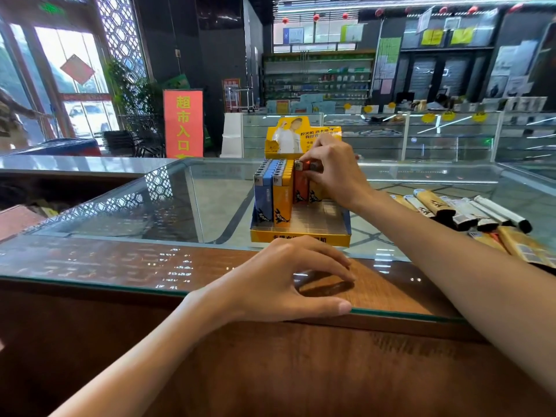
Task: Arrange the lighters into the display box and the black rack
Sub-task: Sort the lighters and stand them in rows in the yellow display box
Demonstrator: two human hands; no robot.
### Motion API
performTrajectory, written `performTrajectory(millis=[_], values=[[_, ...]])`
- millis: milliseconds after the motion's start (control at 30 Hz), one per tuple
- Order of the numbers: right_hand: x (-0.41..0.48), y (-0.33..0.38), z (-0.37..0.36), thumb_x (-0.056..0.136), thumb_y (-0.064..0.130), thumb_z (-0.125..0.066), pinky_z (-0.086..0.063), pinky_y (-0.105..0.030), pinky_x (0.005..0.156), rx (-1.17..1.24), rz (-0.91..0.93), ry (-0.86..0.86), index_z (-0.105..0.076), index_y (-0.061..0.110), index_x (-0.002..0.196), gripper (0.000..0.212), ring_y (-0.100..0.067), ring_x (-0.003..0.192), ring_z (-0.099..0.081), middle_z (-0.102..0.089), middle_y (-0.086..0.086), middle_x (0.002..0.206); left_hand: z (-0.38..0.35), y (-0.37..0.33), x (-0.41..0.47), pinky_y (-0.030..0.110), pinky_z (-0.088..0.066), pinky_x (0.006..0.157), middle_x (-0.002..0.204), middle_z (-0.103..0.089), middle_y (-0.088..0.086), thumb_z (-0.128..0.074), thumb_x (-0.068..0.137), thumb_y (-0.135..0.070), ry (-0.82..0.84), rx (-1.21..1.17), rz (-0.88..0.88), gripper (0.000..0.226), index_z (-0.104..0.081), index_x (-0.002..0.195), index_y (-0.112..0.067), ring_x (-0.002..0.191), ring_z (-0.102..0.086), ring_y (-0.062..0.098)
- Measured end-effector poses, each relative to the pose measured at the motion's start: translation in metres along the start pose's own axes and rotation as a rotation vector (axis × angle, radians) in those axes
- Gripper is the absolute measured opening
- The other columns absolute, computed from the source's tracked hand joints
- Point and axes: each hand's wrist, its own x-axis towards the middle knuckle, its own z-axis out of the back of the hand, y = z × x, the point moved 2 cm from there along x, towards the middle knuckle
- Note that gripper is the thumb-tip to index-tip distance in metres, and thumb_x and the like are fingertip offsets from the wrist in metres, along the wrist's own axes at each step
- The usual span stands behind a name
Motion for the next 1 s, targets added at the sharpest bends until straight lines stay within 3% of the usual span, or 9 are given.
performTrajectory(millis=[233, 400, 700, 1000], values=[[-0.002, -0.006, 0.002, 0.082, 0.015, -0.071, -0.039, -0.028, 0.081, 0.029, -0.031, -0.014, -0.068, 0.007, 0.112, 0.031, -0.023, 0.103, -0.048, -0.056, -0.013, 0.106, 0.001, -0.003, 0.0, 0.006, -0.041, 0.08, 0.119, -0.063, -0.009, -0.071, 0.081, -0.033, -0.002, -0.022, 0.023, 0.031, -0.071, 0.109, -0.02, 0.103, -0.052, -0.011], [-0.003, -0.008, 0.001, 0.083, 0.016, -0.069, -0.031, -0.02, 0.079, 0.045, -0.055, -0.045, -0.069, 0.008, 0.106, 0.024, -0.022, 0.106, -0.048, -0.059, -0.011, 0.108, 0.001, -0.003, 0.0, 0.014, -0.045, 0.089, 0.12, -0.063, -0.008, -0.071, 0.081, -0.033, 0.006, -0.029, 0.043, 0.032, -0.071, 0.11, -0.02, 0.111, -0.053, -0.002], [0.0, -0.009, 0.0, 0.082, 0.015, -0.07, -0.037, -0.031, 0.09, 0.031, -0.044, -0.044, -0.07, 0.006, 0.1, 0.02, -0.024, 0.11, -0.05, -0.063, -0.012, 0.109, 0.001, -0.002, -0.001, 0.022, -0.047, 0.092, 0.121, -0.062, -0.009, -0.071, 0.081, -0.034, 0.015, -0.025, 0.047, 0.033, -0.07, 0.111, -0.02, 0.113, -0.053, -0.001], [-0.004, -0.011, 0.003, 0.085, 0.012, -0.065, -0.037, -0.041, 0.093, 0.012, -0.027, 0.006, -0.069, 0.012, 0.108, 0.023, -0.025, 0.113, -0.048, -0.062, -0.008, 0.116, 0.001, -0.002, 0.0, 0.016, -0.048, 0.087, 0.12, -0.063, -0.01, -0.072, 0.08, -0.032, 0.009, -0.031, 0.052, 0.031, -0.071, 0.11, -0.021, 0.111, -0.055, -0.001]])
